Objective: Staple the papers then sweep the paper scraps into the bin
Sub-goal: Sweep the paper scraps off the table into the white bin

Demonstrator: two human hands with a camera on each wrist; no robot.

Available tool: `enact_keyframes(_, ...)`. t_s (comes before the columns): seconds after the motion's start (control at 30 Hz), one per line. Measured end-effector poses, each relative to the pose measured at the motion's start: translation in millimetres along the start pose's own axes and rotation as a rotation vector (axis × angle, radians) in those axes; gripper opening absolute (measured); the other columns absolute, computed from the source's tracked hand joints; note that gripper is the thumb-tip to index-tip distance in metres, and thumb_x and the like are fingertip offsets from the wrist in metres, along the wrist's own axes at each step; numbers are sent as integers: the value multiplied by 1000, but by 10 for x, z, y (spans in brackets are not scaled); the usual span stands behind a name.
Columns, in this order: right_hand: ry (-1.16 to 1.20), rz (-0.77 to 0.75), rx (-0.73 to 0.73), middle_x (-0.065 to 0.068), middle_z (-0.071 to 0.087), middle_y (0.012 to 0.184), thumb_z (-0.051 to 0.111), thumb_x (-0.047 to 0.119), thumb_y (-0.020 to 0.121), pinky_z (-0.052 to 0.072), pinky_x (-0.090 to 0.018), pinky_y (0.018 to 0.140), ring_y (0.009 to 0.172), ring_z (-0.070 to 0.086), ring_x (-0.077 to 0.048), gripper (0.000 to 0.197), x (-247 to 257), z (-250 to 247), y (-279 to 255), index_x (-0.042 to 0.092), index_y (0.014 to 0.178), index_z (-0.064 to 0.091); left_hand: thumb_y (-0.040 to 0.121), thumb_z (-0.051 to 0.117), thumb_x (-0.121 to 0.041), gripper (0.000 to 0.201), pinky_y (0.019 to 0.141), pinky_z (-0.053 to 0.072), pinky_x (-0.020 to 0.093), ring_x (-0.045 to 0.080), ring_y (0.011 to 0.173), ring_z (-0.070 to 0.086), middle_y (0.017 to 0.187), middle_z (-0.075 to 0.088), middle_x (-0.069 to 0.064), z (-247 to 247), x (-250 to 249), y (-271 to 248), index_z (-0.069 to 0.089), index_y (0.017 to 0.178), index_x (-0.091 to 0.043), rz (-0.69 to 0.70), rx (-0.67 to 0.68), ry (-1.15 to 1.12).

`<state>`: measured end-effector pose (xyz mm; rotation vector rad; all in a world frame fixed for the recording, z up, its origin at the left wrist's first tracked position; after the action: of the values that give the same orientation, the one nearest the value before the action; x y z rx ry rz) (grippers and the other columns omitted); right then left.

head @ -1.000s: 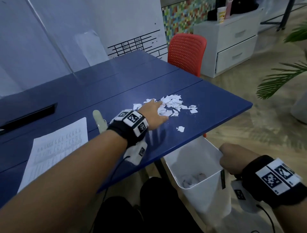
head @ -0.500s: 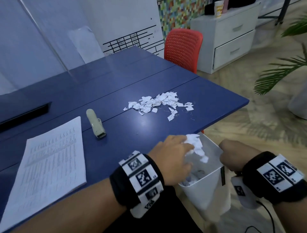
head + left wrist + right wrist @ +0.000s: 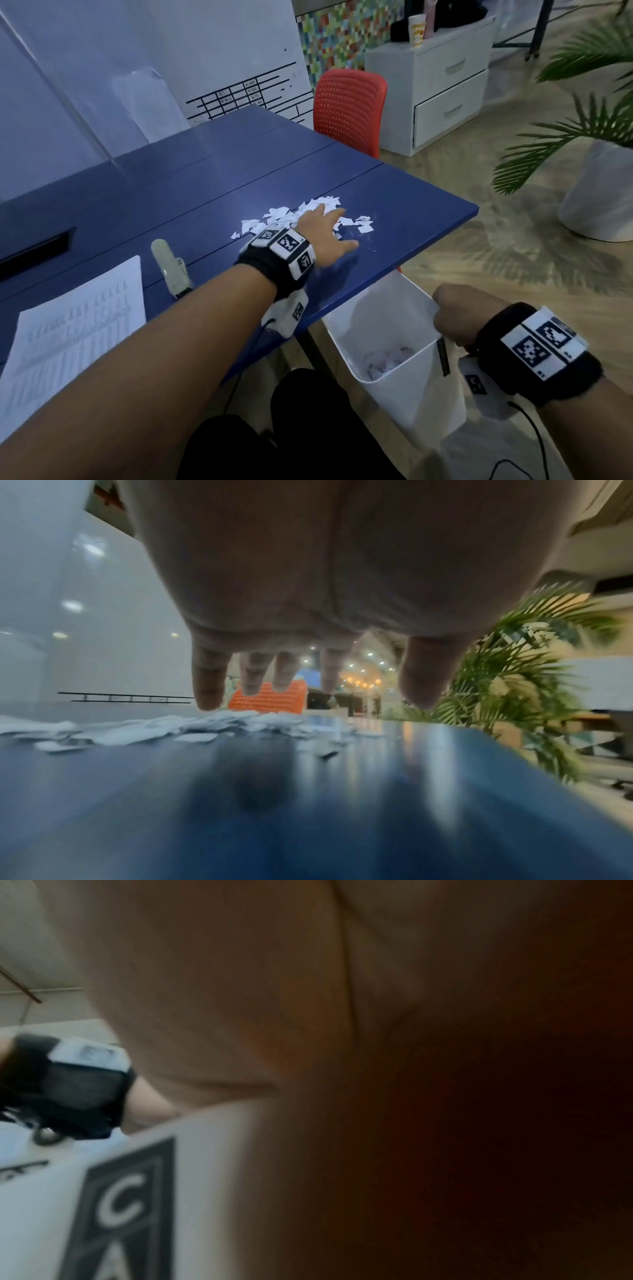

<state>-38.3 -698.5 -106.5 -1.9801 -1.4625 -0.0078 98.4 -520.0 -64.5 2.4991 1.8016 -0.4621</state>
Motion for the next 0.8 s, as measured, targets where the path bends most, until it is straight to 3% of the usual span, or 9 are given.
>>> enact_keyframes(0.17,-38,-10,-18,0,46,72,43,8,89,34,-23,49,63,47,-15,6,-52,-67,38,11,91,48,86,57,-51,62,111,33,39,30,137,41,145,43,9,166,-99,-48,45,141,-25,32,112,48)
enact_keyframes(0.27,-40,-1,-30,0,45,73,43,8,89,35,-23,49,61,45,-12,6,-81,-105,44,13,86,46,87,56,-47,56,111,36,42,29,135,41,142,44,11,254,-284,-309,49,136,-20,97,165,52)
enact_keyframes(0.37,-30,13,-27,0,48,73,44,8,87,36,-24,50,61,47,-12,15,-116,-120,60,17,75,44,85,57,-44,42,100,44,44,28,122,47,120,48,4,360,-443,-566,54,118,-19,198,151,68)
enact_keyframes(0.5,-8,22,-20,-4,53,74,44,6,83,41,-26,52,62,53,-17,17,-159,-148,101,16,70,45,87,55,-37,51,111,36,40,19,138,34,146,42,-2,497,-633,-885,50,136,-21,276,133,19)
enact_keyframes(0.6,11,25,-28,-7,54,71,43,3,81,41,-26,52,59,53,-20,17,-182,-174,122,13,67,46,85,55,-36,40,101,46,41,18,121,53,131,57,-4,488,-721,-959,60,123,-24,297,110,-36)
enact_keyframes(0.7,18,31,-37,-8,55,66,42,2,80,41,-26,51,55,52,-21,18,-200,-183,139,11,67,48,83,57,-34,33,95,49,41,19,110,59,118,62,-3,321,-689,-759,64,114,-26,243,7,-71)
enact_keyframes(0.8,1,33,-42,-9,57,63,42,2,81,43,-27,49,51,53,-21,18,-199,-202,141,9,68,52,86,59,-34,45,104,43,40,19,123,53,136,54,-2,96,-613,-406,55,129,-23,177,-132,-112)
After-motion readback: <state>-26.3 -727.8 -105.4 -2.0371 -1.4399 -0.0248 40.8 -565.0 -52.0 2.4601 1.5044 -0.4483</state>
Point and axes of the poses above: each hand's wrist, its own y-axis towards the middle knuckle, its own z-axis out of the palm, x = y × z, the point moved 5 cm from there along y, towards the middle knuckle
